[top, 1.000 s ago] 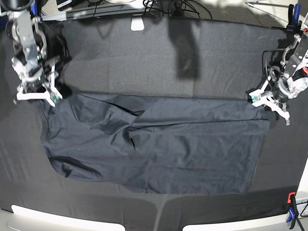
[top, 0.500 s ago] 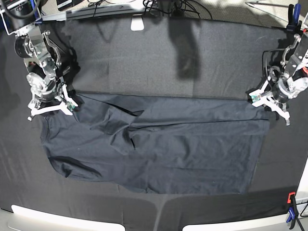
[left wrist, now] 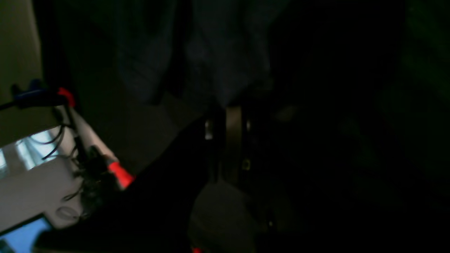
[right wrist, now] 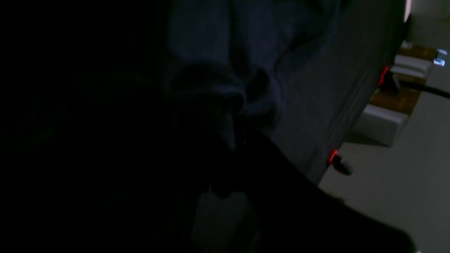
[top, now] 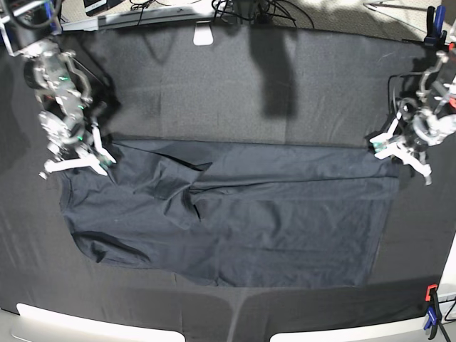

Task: Layout the t-shirt on the table in an organized manner, then fold the t-shirt properly
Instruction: 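Lift the fold edge with both grippers and unfold it back over the shirt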

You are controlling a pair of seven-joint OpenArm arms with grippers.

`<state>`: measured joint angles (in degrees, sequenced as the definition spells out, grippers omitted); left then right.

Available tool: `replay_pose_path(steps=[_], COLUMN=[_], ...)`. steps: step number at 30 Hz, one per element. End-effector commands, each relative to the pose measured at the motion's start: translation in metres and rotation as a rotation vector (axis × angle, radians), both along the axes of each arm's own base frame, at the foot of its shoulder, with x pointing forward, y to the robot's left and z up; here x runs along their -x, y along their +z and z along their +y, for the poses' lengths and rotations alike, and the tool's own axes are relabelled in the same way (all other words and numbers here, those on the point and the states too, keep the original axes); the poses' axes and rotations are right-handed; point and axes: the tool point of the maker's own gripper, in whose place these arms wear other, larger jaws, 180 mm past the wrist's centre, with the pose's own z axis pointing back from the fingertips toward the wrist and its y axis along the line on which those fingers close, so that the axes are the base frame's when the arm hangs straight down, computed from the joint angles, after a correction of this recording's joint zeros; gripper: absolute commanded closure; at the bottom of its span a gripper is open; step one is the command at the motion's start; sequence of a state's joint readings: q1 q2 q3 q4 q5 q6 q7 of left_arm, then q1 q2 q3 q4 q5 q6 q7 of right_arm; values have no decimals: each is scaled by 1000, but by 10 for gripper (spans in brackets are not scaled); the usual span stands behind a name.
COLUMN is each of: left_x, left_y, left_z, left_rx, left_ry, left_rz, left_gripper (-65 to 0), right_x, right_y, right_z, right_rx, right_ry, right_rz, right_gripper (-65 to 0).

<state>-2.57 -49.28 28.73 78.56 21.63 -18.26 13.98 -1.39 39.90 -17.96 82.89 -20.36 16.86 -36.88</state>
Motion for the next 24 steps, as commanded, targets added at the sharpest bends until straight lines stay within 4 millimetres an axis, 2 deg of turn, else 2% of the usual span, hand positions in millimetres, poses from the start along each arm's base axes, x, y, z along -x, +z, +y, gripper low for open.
replay_pose_path(steps=[1,7,10,17,24], left_x=[-5,14,23,57,103], left_y=[15,32,32,20,12], left_z=[8,9,15,20,15], left_rx=[-15,19,5,11,-7], left_ry=[-8,-22,-22,-20,-84], left_rz=[-27,1,23,112,211], left_gripper=[0,0,0,0,0], right_x=[-14,-9,0,42,80], right_y=[24,46,46,28,27], right_z=[-14,-31,-37,-42,-41], right_rx=[32,-19,-1,52,36], right_ry=[-2,-45,-30,0,-14], right_rz=[-55,-39,4,111,143], right_gripper=[0,0,0,0,0])
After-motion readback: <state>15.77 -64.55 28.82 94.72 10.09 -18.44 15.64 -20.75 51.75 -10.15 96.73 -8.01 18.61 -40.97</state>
